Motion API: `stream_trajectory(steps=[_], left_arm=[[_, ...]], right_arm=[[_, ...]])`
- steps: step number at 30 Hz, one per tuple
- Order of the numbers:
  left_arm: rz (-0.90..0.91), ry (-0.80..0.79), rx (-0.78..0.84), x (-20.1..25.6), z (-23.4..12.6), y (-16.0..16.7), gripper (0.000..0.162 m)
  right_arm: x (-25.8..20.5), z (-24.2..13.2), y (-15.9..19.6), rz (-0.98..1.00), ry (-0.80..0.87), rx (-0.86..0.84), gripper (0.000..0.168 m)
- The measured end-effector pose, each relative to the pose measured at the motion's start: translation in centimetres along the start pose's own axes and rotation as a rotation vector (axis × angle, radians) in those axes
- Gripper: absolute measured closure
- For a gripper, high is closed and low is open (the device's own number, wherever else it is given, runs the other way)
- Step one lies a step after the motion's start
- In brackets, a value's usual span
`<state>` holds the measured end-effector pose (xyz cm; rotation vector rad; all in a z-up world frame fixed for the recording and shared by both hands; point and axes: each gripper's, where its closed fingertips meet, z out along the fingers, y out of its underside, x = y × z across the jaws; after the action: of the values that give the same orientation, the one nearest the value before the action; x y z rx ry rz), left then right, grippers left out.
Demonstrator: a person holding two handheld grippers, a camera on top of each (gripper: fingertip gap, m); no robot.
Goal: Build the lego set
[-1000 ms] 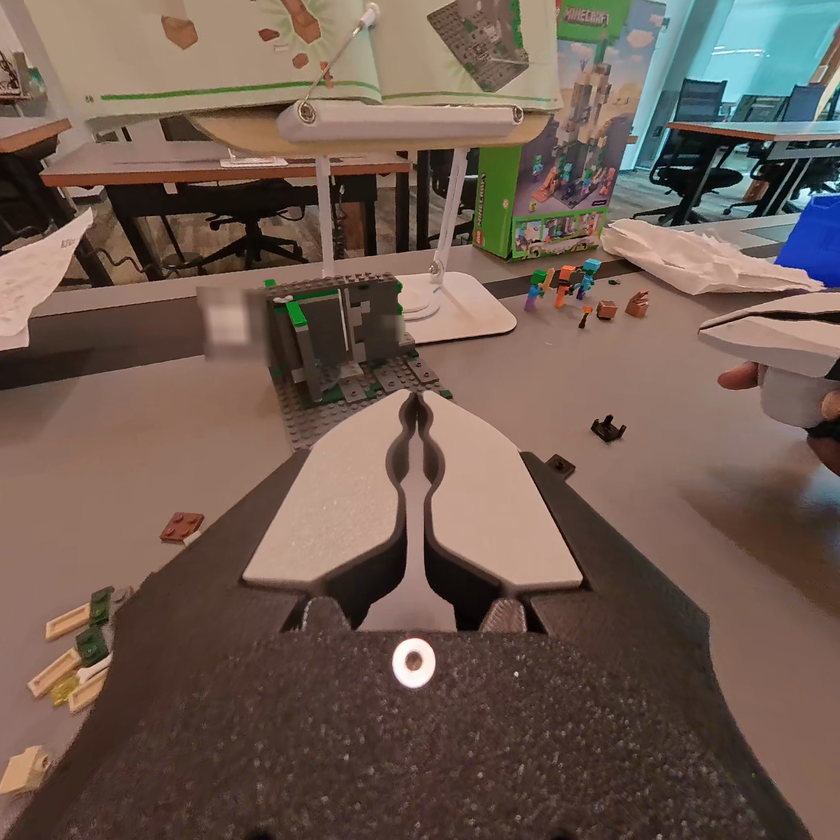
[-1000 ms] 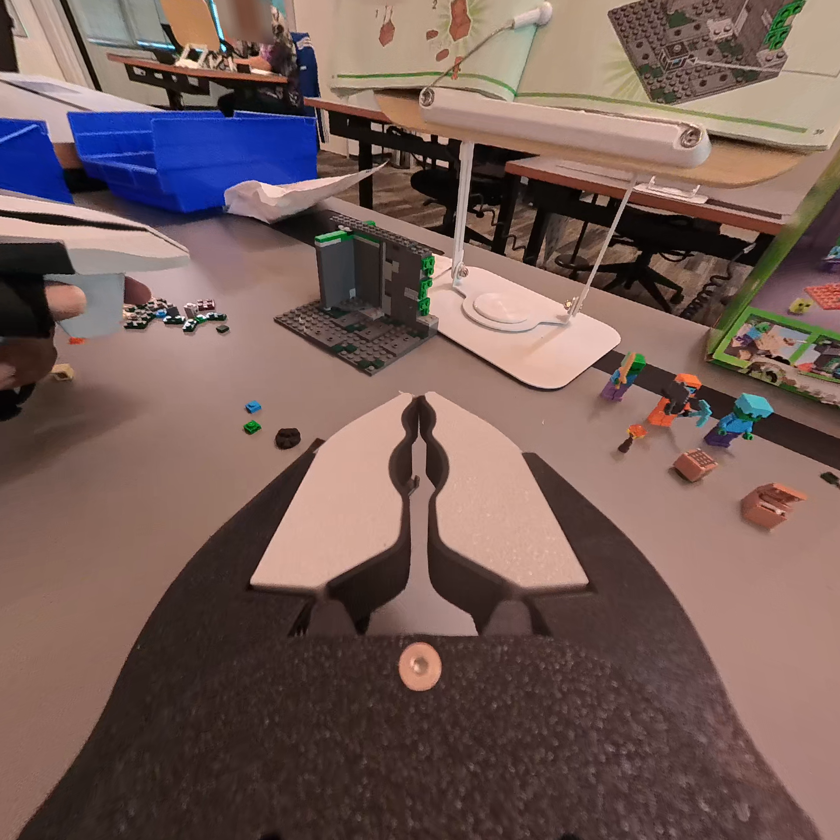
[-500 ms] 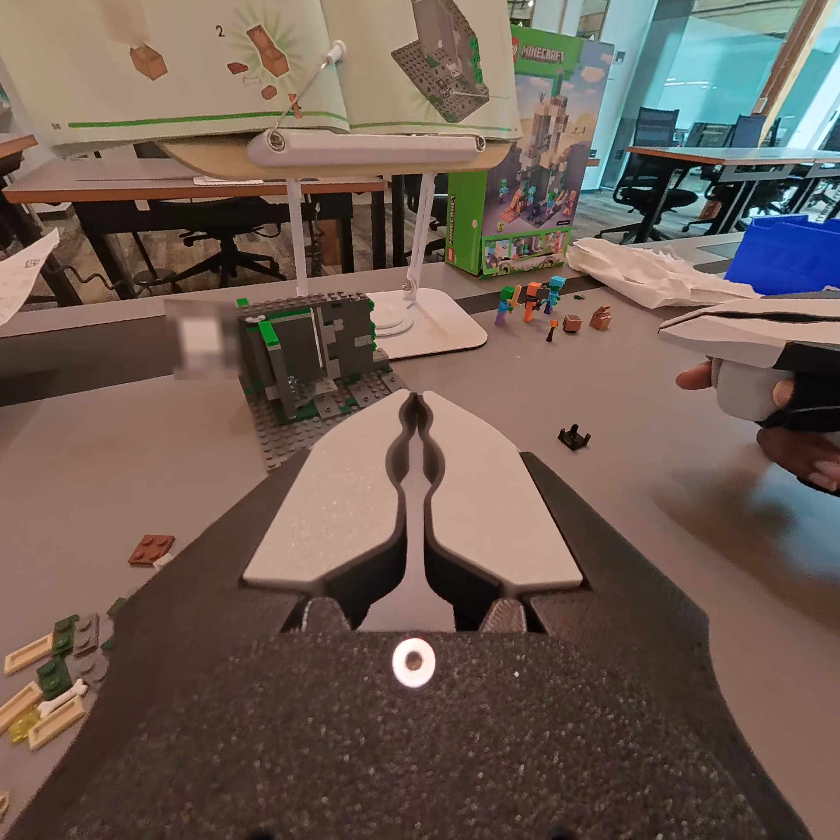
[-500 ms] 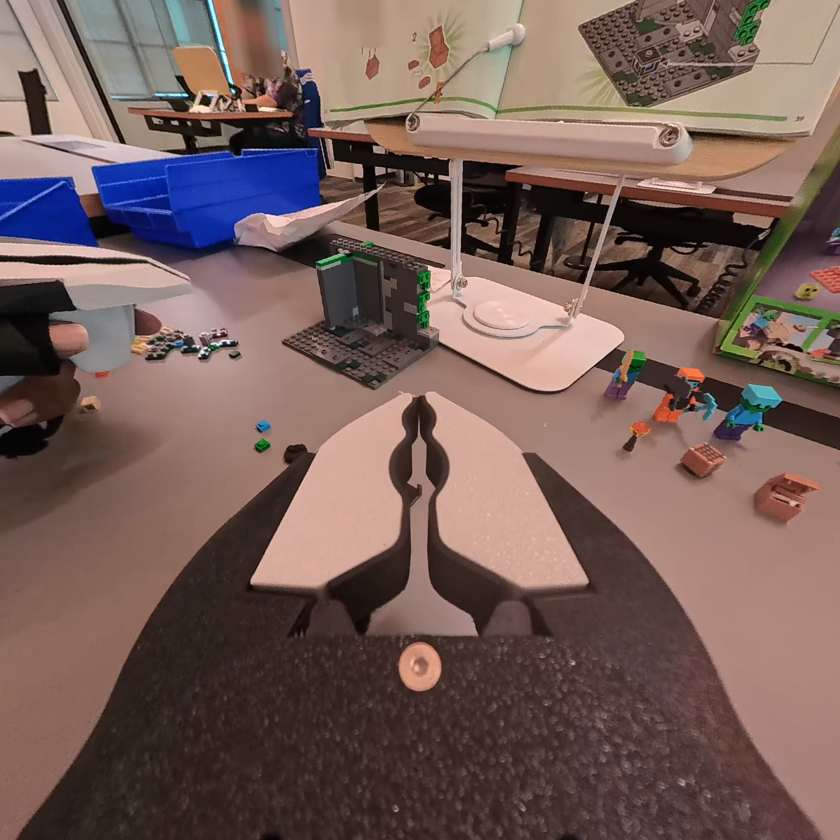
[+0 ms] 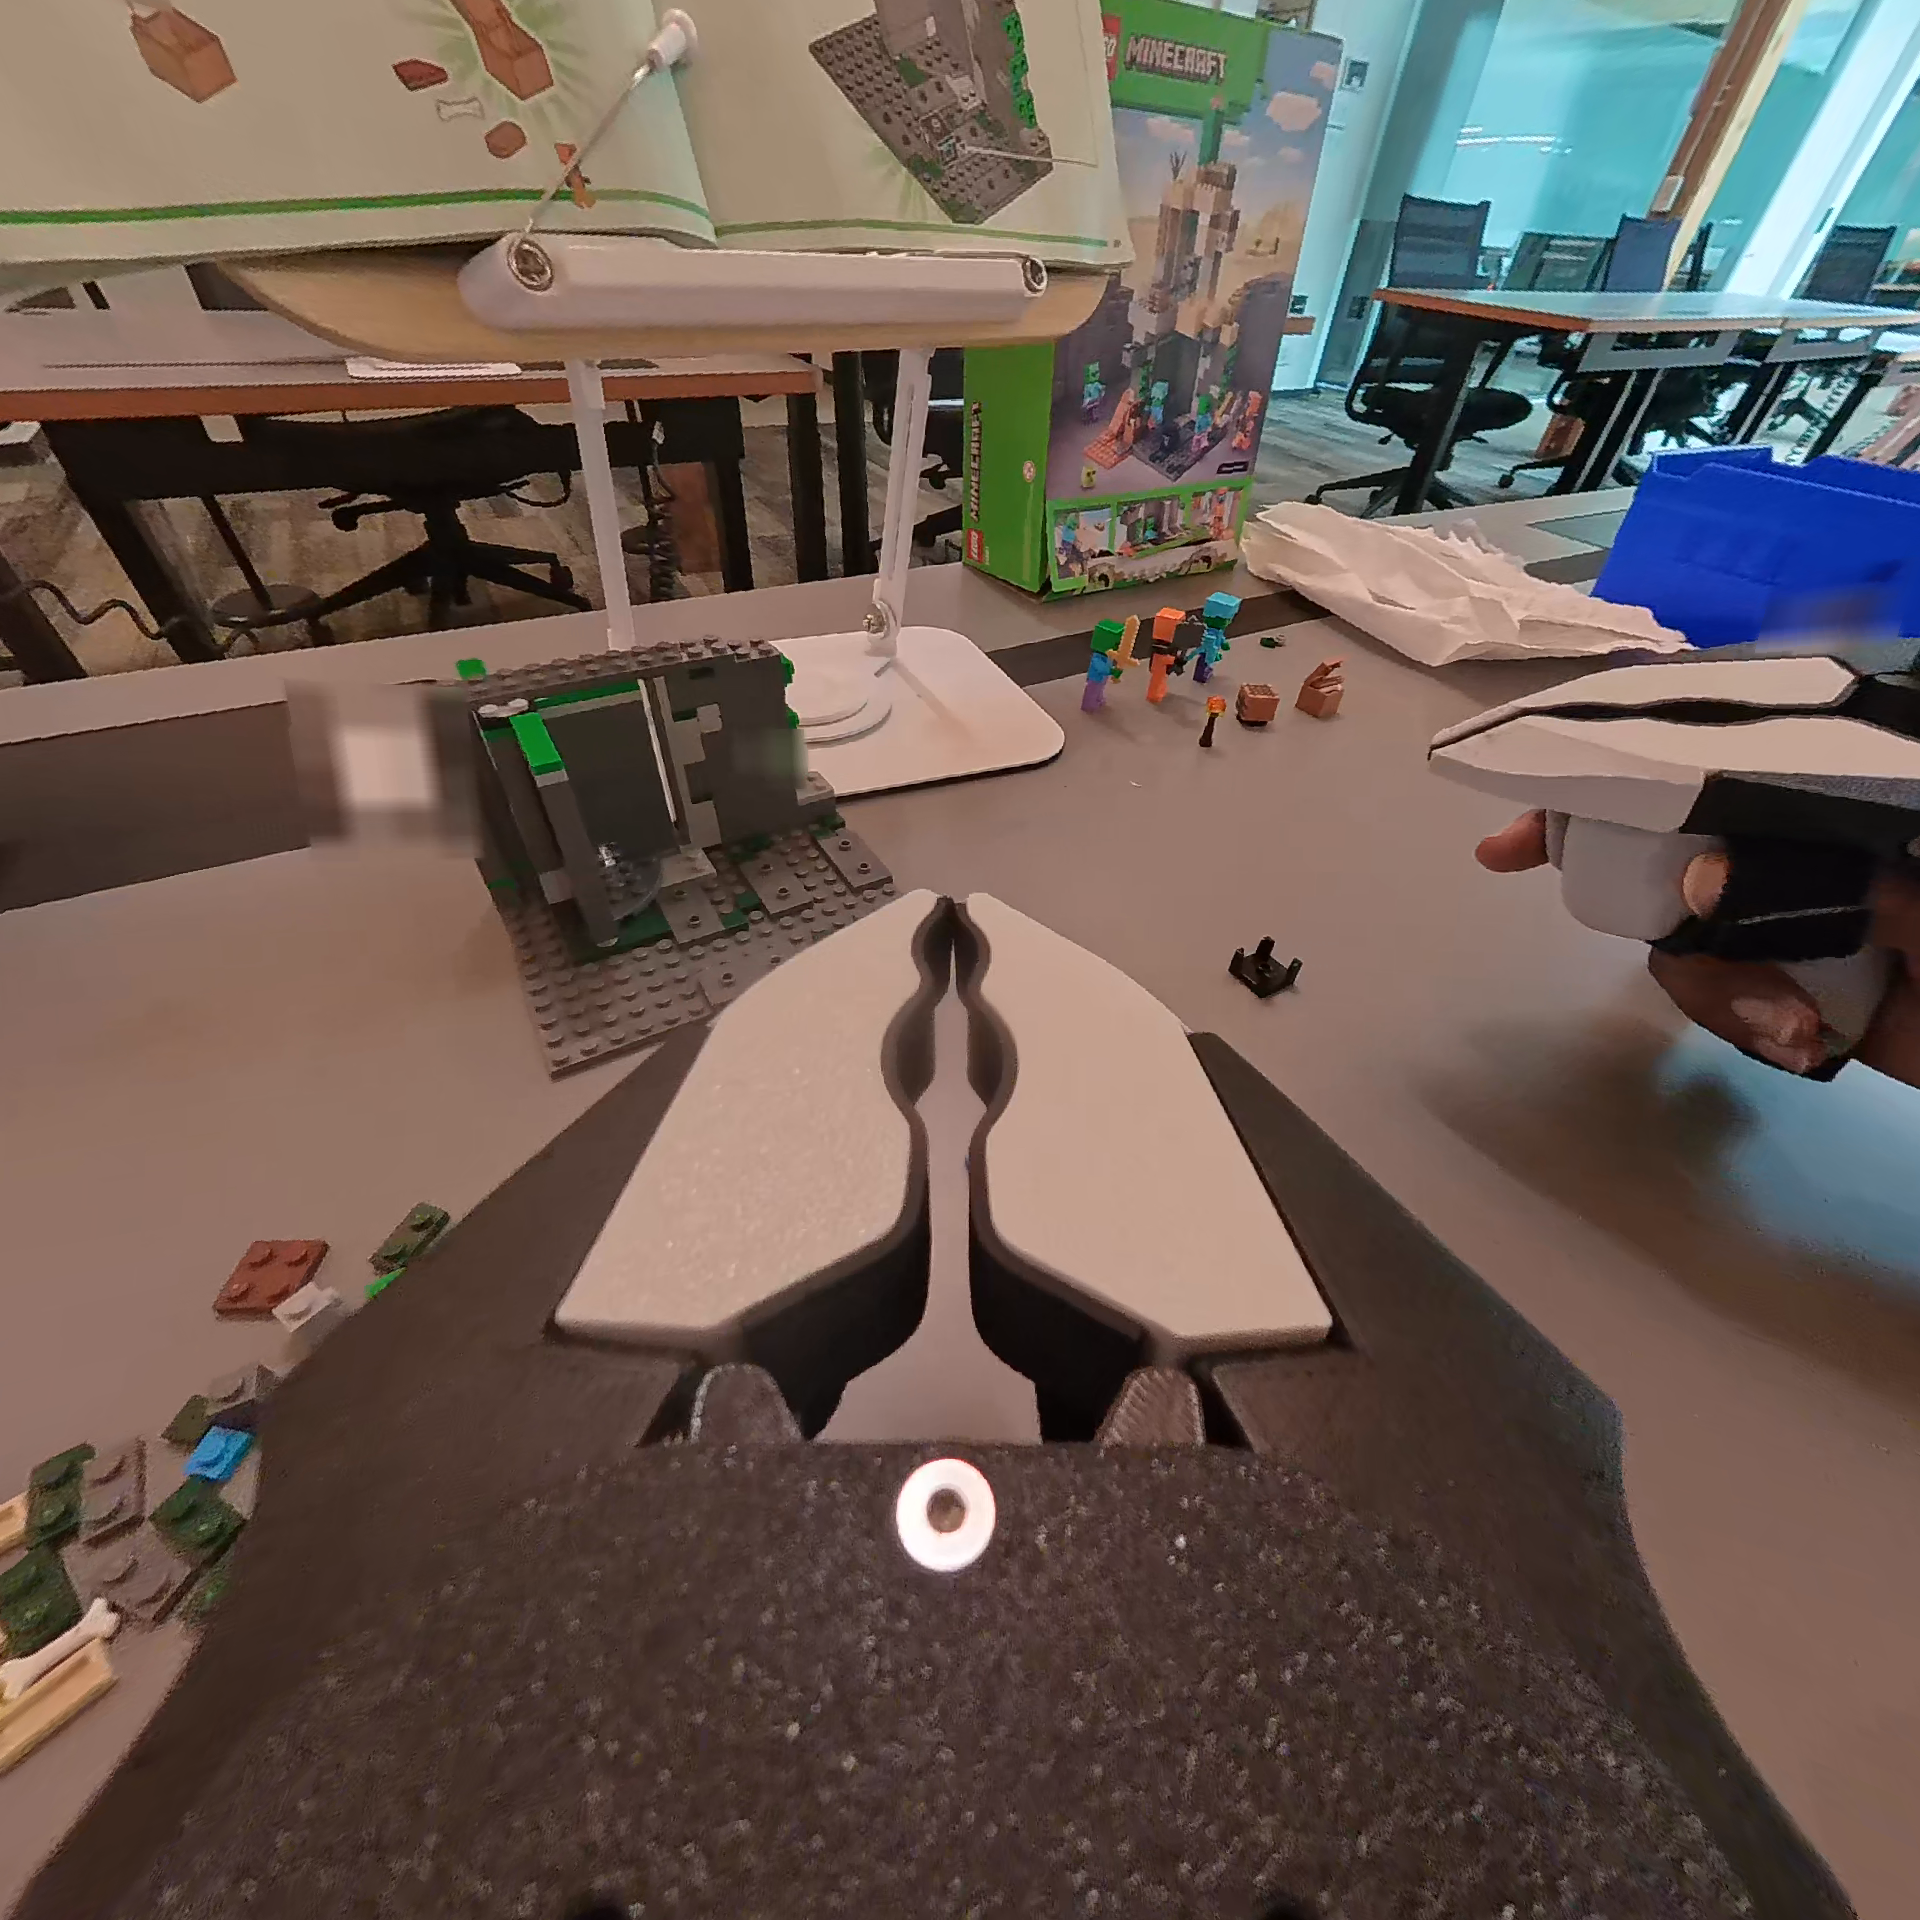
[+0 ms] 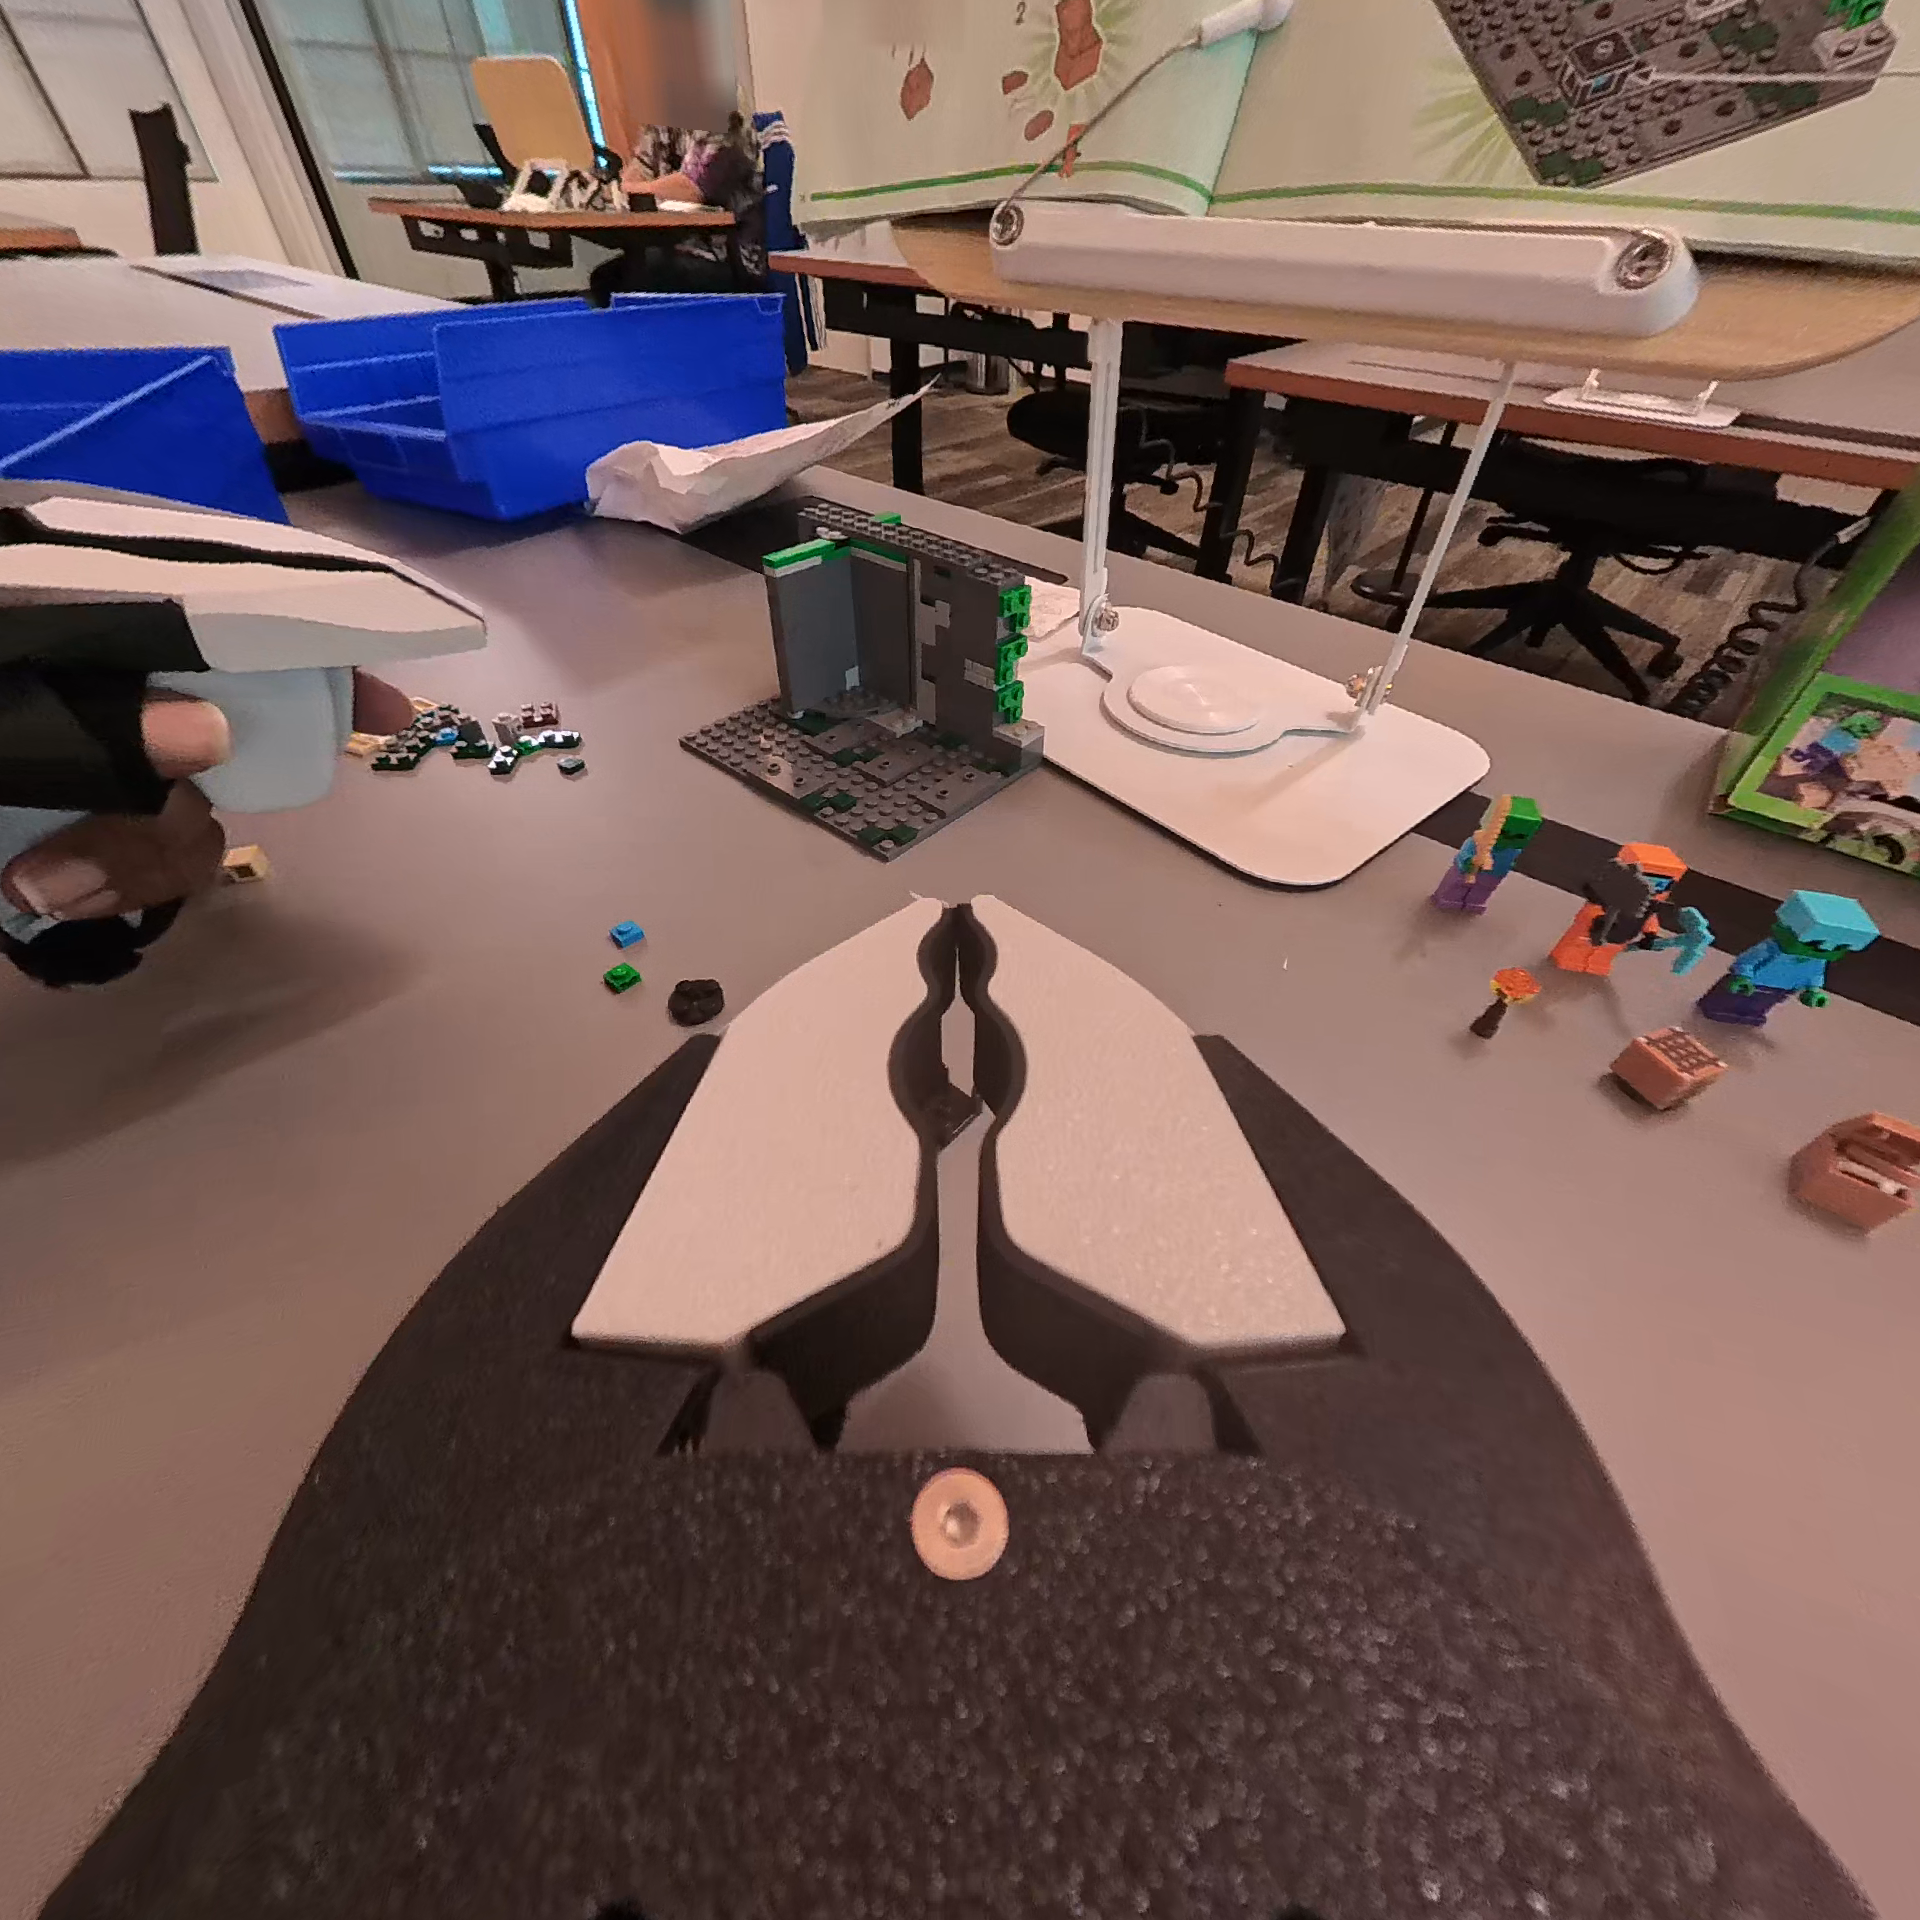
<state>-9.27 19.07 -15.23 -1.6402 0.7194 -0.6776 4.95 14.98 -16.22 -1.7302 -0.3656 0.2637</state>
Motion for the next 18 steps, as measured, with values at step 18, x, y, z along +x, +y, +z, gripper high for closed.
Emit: stream_trajectory(steps=[18], left_arm=[[0.01,0.071,-0.004,1.7,-0.1,-0.4,0.16]], right_arm=[[-0.3,2.8,8.0,-0.222,-0.327,-0.562,0.142]])
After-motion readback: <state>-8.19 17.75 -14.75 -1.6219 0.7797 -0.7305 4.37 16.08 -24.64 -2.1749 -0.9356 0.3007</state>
